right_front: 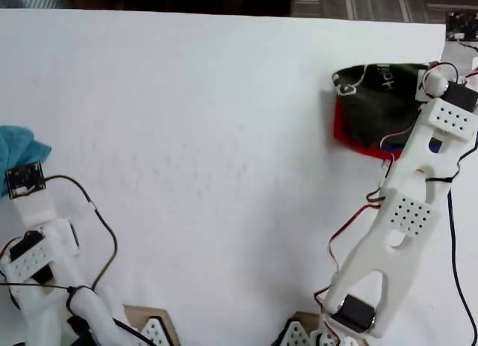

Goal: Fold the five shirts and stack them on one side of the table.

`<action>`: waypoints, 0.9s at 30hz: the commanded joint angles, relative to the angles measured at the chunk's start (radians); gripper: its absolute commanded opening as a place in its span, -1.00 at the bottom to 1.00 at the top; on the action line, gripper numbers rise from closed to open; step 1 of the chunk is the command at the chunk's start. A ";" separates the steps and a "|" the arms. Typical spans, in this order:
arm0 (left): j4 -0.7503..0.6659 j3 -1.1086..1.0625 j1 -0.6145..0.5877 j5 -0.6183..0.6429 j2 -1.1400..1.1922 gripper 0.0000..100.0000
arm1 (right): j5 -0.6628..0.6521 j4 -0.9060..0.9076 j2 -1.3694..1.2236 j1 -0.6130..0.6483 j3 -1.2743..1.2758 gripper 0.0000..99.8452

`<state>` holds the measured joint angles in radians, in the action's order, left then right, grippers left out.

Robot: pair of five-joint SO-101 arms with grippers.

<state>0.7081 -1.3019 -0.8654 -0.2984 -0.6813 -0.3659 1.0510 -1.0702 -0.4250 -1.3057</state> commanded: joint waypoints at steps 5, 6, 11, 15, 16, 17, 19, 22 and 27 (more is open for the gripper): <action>-0.014 0.004 -0.003 0.006 -0.025 -0.95 | 0.049 -0.156 -0.012 0.022 -0.029 -0.89; -0.014 0.004 -0.003 0.006 -0.025 -0.95 | 0.051 -0.153 -0.013 0.022 -0.029 -0.81; -0.014 0.004 -0.003 0.006 -0.025 -0.95 | 0.180 -0.151 -0.013 0.013 -0.029 -0.63; -0.014 0.004 -0.003 0.006 -0.025 -0.95 | 0.183 -0.150 -0.007 0.013 -0.029 -0.67; -0.014 0.004 -0.003 0.006 -0.025 -0.95 | 0.183 -0.142 0.002 0.013 -0.029 -0.68; -0.014 0.004 -0.003 0.006 -0.025 -0.95 | 0.183 -0.120 0.018 0.013 -0.029 -0.69; -0.014 0.004 -0.003 0.006 -0.025 -0.95 | 0.183 -0.062 0.062 0.015 -0.029 -0.70; -0.014 0.004 -0.003 0.006 -0.025 -0.95 | 0.176 0.021 0.163 0.015 -0.029 -0.70; -0.014 0.004 -0.003 0.006 -0.025 -0.95 | 0.175 0.105 0.340 0.021 -0.029 -0.70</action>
<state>0.7081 -1.3019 -0.8654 -0.2984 -0.6813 -0.1895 1.1262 -0.8984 -0.4143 -1.3057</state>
